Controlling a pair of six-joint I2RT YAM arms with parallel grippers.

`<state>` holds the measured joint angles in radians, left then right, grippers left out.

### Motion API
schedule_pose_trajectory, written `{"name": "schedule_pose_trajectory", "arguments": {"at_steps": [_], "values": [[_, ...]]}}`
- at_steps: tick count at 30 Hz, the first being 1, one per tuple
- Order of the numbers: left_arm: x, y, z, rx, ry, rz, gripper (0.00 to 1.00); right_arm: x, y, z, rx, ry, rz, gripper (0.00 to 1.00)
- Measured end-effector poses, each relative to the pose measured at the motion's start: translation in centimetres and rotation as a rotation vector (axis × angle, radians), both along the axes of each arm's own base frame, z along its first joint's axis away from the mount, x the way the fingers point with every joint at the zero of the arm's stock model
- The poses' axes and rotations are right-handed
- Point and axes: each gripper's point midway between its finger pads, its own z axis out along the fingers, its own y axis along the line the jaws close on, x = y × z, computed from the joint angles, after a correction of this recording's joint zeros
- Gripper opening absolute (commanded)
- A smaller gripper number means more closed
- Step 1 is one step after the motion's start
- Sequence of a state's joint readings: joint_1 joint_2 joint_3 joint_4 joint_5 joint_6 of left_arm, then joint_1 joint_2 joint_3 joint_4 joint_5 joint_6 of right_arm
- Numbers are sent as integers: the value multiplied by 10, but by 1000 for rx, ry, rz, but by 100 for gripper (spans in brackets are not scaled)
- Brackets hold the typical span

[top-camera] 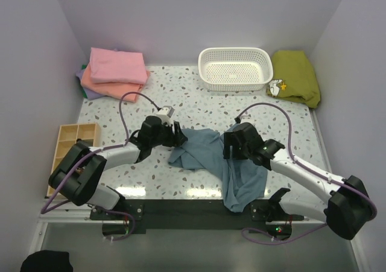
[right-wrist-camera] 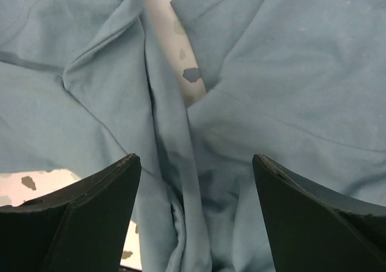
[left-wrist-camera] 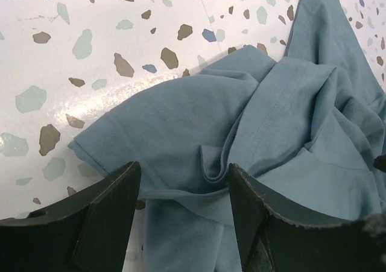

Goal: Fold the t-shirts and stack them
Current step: Flatten out the tshirt

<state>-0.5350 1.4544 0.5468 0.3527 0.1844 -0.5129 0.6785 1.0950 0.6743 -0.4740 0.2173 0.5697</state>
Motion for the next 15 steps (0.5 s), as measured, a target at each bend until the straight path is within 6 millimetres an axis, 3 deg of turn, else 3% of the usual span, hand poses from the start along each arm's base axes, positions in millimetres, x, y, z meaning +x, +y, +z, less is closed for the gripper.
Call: {"name": "schedule_pose_trajectory", "arguments": {"at_steps": [3, 6, 8, 9, 10, 15], "values": [[-2, 1, -7, 7, 13, -1, 65, 8, 9, -11, -2, 7, 18, 67], [-4, 2, -13, 10, 21, -3, 65, 12, 18, -18, 10, 19, 42, 50], [-6, 2, -17, 12, 27, -5, 63, 13, 24, -22, 21, 27, 62, 27], [-7, 3, -19, 11, 27, -6, 61, 13, 27, -23, 30, 31, 74, 4], [-8, 3, -20, 11, 30, -8, 60, 13, 29, -24, 35, 33, 81, 0], [-13, 4, -25, 6, 32, -14, 60, 12, 36, -18, 64, 20, 119, 0]]}}
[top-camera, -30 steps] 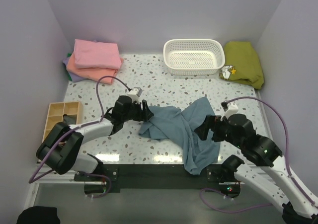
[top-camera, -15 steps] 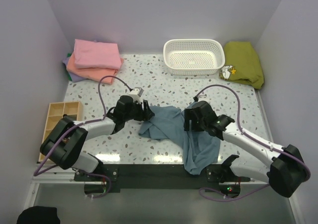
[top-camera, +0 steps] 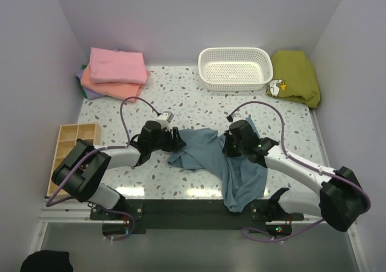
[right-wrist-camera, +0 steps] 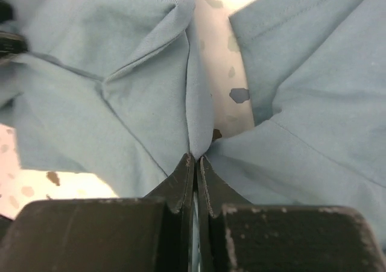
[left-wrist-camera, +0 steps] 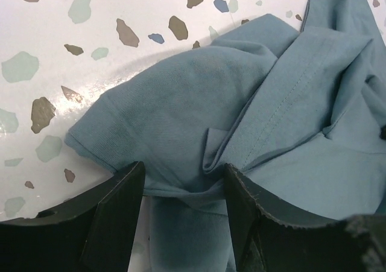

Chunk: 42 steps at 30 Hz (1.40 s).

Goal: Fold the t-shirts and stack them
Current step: Flatten out the tshirt

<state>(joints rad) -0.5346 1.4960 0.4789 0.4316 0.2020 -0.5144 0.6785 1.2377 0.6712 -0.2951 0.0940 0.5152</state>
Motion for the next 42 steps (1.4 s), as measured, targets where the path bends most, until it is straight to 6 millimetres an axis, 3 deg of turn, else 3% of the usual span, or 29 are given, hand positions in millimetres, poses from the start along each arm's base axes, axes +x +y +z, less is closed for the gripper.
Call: {"name": "schedule_pose_trajectory", "arguments": {"at_steps": [2, 4, 9, 11, 13, 17, 21, 22, 26, 34, 42], "values": [[-1, 0, -1, 1, 2, 0, 63, 0, -2, 15, 18, -39, 2, 0], [-1, 0, -1, 1, 1, 0, 73, 1, -9, 43, 46, -120, -16, 0], [1, 2, 10, -6, -25, 14, 87, 10, -53, 155, 105, -436, -191, 0], [2, 3, 19, -15, -49, 21, 90, 12, -75, 186, 92, -523, -279, 0], [3, 4, 28, -27, -73, 26, 91, 14, -93, 200, 51, -566, -352, 0], [3, 2, 33, -46, -90, 17, 92, 18, -108, 180, -82, -523, -398, 0], [-2, -11, 26, -100, -73, -34, 93, 20, -109, 154, -171, -466, -389, 0], [-2, -14, 22, -108, -66, -46, 100, 20, -110, 151, -179, -459, -387, 0], [-3, -33, 5, -149, -23, -111, 100, 18, -112, 152, -183, -459, -385, 0], [21, -109, 22, -218, -98, -252, 100, 17, -112, 151, -182, -460, -380, 0], [36, -146, 8, -252, -97, -295, 100, 16, -113, 153, -176, -466, -381, 0]]}}
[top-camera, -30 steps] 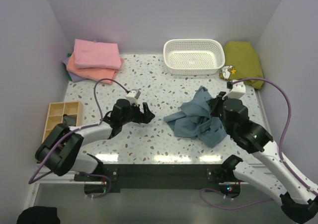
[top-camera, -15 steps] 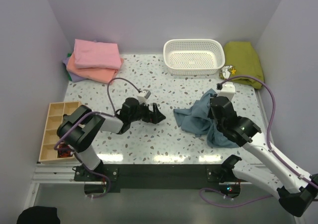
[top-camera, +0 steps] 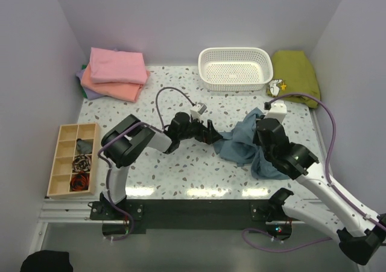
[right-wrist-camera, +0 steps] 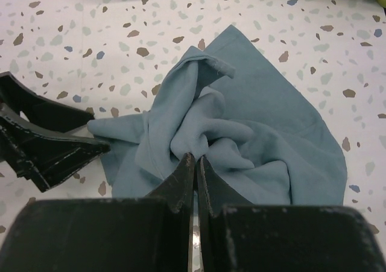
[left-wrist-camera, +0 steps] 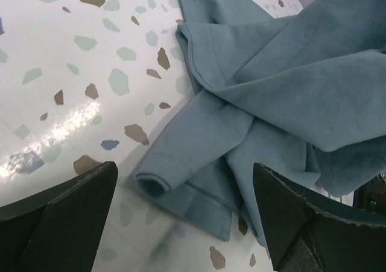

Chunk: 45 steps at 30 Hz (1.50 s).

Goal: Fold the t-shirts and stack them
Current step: Flatten out the tshirt

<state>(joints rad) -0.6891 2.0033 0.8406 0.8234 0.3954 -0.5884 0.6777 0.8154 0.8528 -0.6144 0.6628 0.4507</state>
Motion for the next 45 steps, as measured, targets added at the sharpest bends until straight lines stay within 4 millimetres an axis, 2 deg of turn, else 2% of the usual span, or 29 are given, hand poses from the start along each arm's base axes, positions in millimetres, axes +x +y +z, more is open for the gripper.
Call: {"name": "schedule_pose_trajectory", "arguments": {"at_steps": [4, 6, 7, 8, 9, 10, 14, 16, 18, 21, 23, 26, 27, 28, 30, 32, 35, 37, 41, 45], "values": [[5, -20, 0, -26, -27, -21, 98, -1, -1, 2, 4, -6, 3, 0], [6, -26, -1, -34, -36, -28, 75, -2, -1, 2, 6, -7, 4, 0], [7, -29, -2, -36, -36, -30, 60, -2, -1, 2, 7, -8, 4, 0], [7, -31, -4, -36, -33, -33, 23, -3, -2, 2, 7, -9, 4, 0], [6, -32, -7, -30, -27, -36, 9, -4, -2, 2, 7, -9, 4, 0], [4, -32, -11, -26, -11, -34, 0, -4, -3, 2, 7, -10, 4, 0], [-5, -23, -21, 8, 27, -28, 0, -8, -7, 7, 10, -22, 2, 0], [-13, -12, -15, 34, 36, -18, 0, -10, -9, 9, 10, -29, 5, 0], [-22, 4, 0, 63, 31, 9, 0, -14, -12, 12, 4, -34, 10, 0], [-27, 30, 48, 61, -31, 64, 0, -19, -17, 21, 0, -46, 16, 0], [-21, 52, 92, 33, -101, 127, 0, -23, -21, 31, 6, -64, 17, 0], [-8, 105, 161, -4, -213, 274, 0, -28, -27, 49, 27, -96, 8, 0], [-6, 124, 179, -6, -245, 327, 0, -30, -29, 53, 35, -107, 6, 0], [-5, 149, 199, 3, -278, 398, 0, -31, -30, 57, 44, -117, 4, 0], [-13, 174, 228, 12, -322, 470, 0, -35, -31, 63, 66, -130, 6, 0], [-27, 190, 253, 22, -356, 510, 0, -36, -27, 64, 87, -124, 21, 0], [-47, 214, 272, 40, -381, 566, 0, -34, -14, 53, 104, -66, 51, 0], [-58, 227, 276, 61, -379, 596, 0, -30, -3, 41, 107, -22, 71, 0], [-69, 239, 276, 109, -369, 609, 0, -24, 20, -4, 97, 101, 116, 1], [-69, 241, 261, 162, -335, 602, 0, -16, 36, -53, 59, 216, 136, 1]]}}
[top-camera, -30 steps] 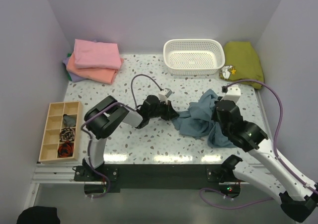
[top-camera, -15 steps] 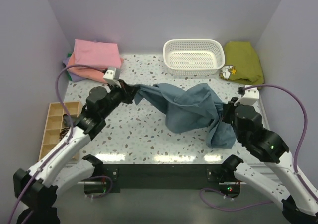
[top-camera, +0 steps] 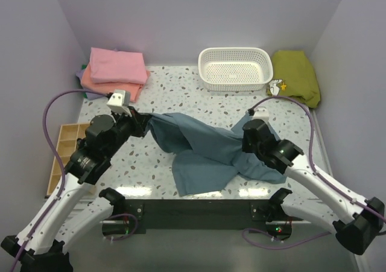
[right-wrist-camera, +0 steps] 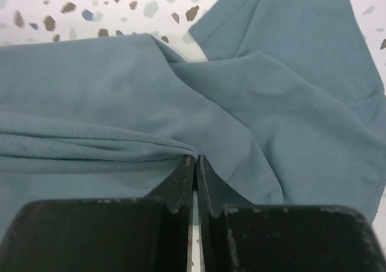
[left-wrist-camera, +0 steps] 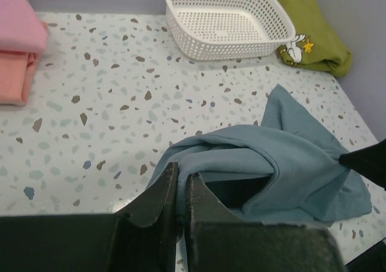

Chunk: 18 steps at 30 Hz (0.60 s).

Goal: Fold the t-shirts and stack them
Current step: Flatten out the tshirt

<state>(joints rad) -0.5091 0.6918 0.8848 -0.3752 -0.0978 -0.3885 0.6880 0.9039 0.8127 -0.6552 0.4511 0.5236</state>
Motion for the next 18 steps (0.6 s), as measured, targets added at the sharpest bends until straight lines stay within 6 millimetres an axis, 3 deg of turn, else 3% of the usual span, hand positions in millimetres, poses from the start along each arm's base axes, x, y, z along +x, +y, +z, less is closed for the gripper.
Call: {"name": "schedule_pose_trajectory", "arguments": {"at_steps": [5, 7, 8, 11, 14, 18], "values": [[6, 0, -38, 45, 79, 14, 0, 15, 9, -39, -86, 79, -5, 0], [9, 1, -53, 56, 109, 30, 0, 23, 9, -49, -124, 87, -15, 49], [11, 1, -59, 62, 122, 37, 0, 27, 9, -53, -142, 87, -23, 56], [21, 2, -73, 76, 142, 72, 0, 37, 4, -54, -215, 85, -40, 60], [32, 5, -82, 97, 157, 114, 0, 44, 5, -42, -215, 55, -41, 66], [47, 5, -91, 115, 167, 148, 0, 33, 26, -14, -87, -13, 75, 69]]}}
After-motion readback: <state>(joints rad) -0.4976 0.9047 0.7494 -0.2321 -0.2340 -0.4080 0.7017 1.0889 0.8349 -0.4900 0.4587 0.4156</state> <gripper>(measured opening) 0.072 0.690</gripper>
